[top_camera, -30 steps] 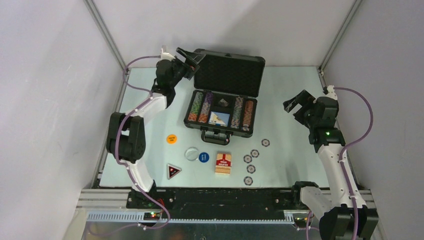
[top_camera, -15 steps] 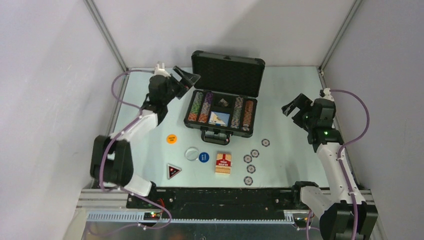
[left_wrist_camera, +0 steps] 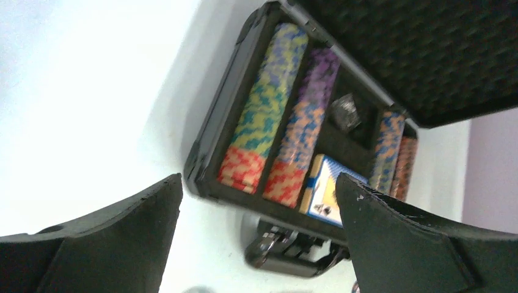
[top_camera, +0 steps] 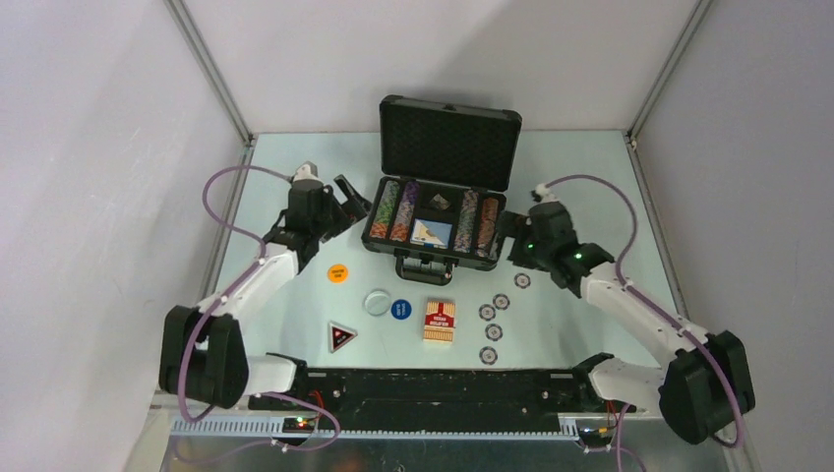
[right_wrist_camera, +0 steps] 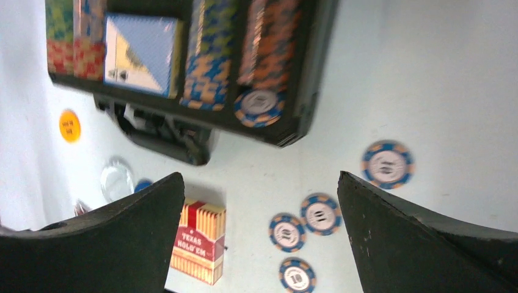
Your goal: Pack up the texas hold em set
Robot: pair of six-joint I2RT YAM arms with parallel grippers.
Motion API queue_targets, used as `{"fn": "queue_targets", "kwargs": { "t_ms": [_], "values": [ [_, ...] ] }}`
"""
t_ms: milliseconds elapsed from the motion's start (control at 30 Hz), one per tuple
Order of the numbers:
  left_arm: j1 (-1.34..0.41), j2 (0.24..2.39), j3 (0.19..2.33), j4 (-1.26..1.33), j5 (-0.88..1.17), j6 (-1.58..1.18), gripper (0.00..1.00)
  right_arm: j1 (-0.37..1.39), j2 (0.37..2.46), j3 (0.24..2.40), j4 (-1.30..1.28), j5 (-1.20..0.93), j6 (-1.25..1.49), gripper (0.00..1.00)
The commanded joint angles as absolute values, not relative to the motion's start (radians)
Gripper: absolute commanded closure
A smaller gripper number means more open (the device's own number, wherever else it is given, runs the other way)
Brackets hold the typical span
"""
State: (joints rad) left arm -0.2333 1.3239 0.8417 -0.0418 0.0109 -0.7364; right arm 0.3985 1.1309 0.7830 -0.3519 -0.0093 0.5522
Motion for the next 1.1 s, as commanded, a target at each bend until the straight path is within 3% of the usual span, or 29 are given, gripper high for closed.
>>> {"fn": "queue_targets", "kwargs": {
  "t_ms": [0,233,467,1067],
  "values": [
    [-0.233,1.152,0.845,-0.164,-0.027,-0.664,0.00,0.572,1.200,0.784,-0.296,0.120,0.658,0.00],
    [-0.232,0.953,0.895,-0.418,-0.041,-0.550,0.00,0.773,1.392,0.847,-0.284,0.274,0.821,0.00],
    [-0.232,0.873,0.905,-0.515,-0.030,-0.434,0.00,0.894,1.628,1.081,-0.501,0.502,0.883,0.01],
    [-0.230,0.826,0.853,-0.510,0.064,-0.402,0.00,0.942,1.893,1.286,-0.721,0.688,1.018,0.01]
  ]
}}
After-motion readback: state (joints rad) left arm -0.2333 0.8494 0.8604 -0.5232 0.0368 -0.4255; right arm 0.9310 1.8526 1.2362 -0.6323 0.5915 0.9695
